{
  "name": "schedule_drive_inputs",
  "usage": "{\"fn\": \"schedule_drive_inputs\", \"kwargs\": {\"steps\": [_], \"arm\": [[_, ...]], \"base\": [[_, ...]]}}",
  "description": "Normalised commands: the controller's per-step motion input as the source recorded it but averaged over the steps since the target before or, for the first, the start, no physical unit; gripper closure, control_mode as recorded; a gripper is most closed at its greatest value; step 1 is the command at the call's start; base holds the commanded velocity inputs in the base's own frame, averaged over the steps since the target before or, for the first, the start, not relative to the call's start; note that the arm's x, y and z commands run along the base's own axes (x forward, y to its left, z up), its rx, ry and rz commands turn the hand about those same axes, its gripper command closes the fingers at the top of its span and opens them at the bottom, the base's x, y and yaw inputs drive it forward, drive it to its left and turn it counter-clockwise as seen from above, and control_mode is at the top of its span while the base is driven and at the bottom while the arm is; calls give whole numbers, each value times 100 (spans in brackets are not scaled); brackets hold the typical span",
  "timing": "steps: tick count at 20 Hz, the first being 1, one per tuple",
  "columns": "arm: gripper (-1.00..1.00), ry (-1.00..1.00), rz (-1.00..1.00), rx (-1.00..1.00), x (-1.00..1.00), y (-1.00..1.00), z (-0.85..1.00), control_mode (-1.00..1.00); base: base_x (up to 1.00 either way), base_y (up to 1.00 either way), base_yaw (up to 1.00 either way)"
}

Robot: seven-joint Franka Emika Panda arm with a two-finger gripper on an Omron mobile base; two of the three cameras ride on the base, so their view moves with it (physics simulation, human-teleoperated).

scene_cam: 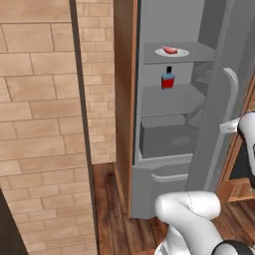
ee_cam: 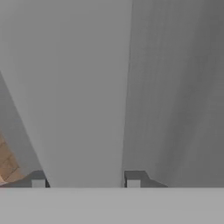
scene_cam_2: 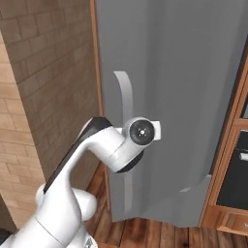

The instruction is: Retrieve the steak from the fridge and place it on the saucepan with marinade on the stove.

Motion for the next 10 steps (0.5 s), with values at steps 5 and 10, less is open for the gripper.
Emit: {"fn": "schedule_drive_inputs", "kwargs": {"steps": [5, 10], "arm": [[100, 12, 11, 0, -45, -80, -2, -100], [100, 6, 12, 0, -37, -58, -1, -100]], "base": [[0, 0, 0], [0, 0, 0]]}}
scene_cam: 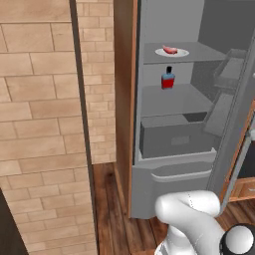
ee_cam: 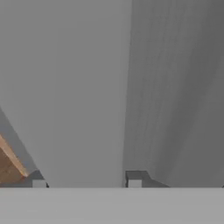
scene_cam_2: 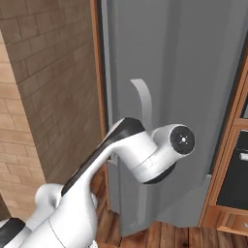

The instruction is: Retrieve the steak from the fridge and place it on the saucepan with marinade on the stove.

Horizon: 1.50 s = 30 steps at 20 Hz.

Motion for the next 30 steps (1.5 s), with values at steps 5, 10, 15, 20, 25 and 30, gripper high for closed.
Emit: {"fn": "schedule_drive_inputs", "kwargs": {"steps": [5, 10, 15, 20, 25, 30], "arm": [[100, -13, 7, 0, -43, -51, -11, -100], [100, -14, 5, 0, -33, -46, -9, -100], [-100, -11, 5, 0, -20, -13, -5, -100], [-100, -13, 0, 0, -76, 0, 0, -100], [-100, -14, -8, 0, -93, -5, 2, -100], [-100, -16, -32, 2, -65, -15, 0, -100]], "base": [[0, 0, 0], [0, 0, 0], [0, 0, 0], [0, 0, 0], [0, 0, 0], [0, 0, 0]]}}
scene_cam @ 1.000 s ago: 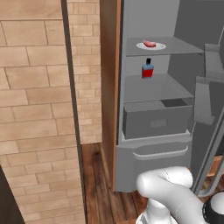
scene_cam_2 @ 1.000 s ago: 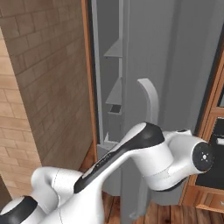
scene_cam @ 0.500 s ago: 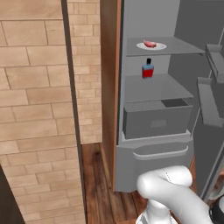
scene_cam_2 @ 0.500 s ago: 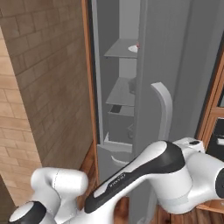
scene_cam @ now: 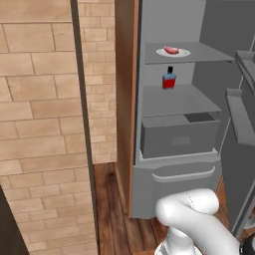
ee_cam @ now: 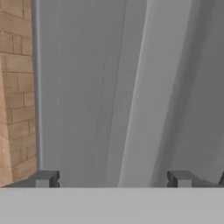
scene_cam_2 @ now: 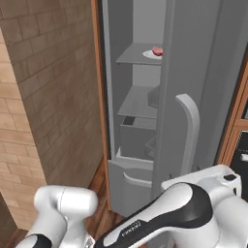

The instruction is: Retrieve the steak from the fridge and place it on the saucepan with marinade on the stove.

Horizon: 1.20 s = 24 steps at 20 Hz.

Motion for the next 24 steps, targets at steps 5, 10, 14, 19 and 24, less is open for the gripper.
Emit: {"fn": "schedule_drive_inputs", "kwargs": {"steps": [5, 10, 14, 19, 24], "arm": [[-100, -12, -44, 4, -30, -11, -3, -100], [-100, -3, -32, 7, 0, 3, -10, -100], [-100, -1, -35, 0, -19, 53, 0, -100], [-100, 0, -20, 0, -60, 65, 0, -100], [-100, -2, -4, 0, -85, 86, 0, -100]], "base": [[0, 0, 0], [0, 0, 0], [0, 0, 0], [0, 0, 0], [0, 0, 0]]}}
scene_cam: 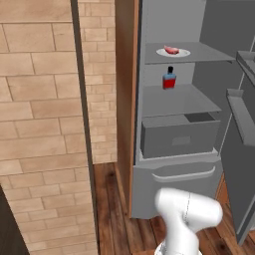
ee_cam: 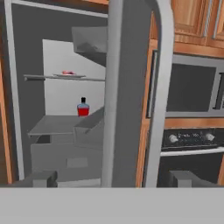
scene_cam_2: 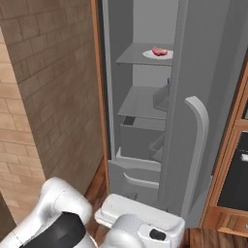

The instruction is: Retrieve the steak from the fridge and place it on the saucepan with marinade on the stove.

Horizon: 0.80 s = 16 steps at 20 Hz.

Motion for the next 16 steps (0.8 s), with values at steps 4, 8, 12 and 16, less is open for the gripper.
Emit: {"fn": "schedule_drive_inputs", "kwargs": {"steps": [4, 8, 12, 16], "arm": [[-100, -3, 0, -5, -40, 100, 11, -100], [-100, -8, 0, -13, -43, 100, 36, -100], [-100, -7, 0, -17, -44, 98, 71, -100], [-100, -14, 0, -18, -46, 93, 79, -100]], "base": [[0, 0, 0], [0, 0, 0], [0, 0, 0], [0, 0, 0]]}}
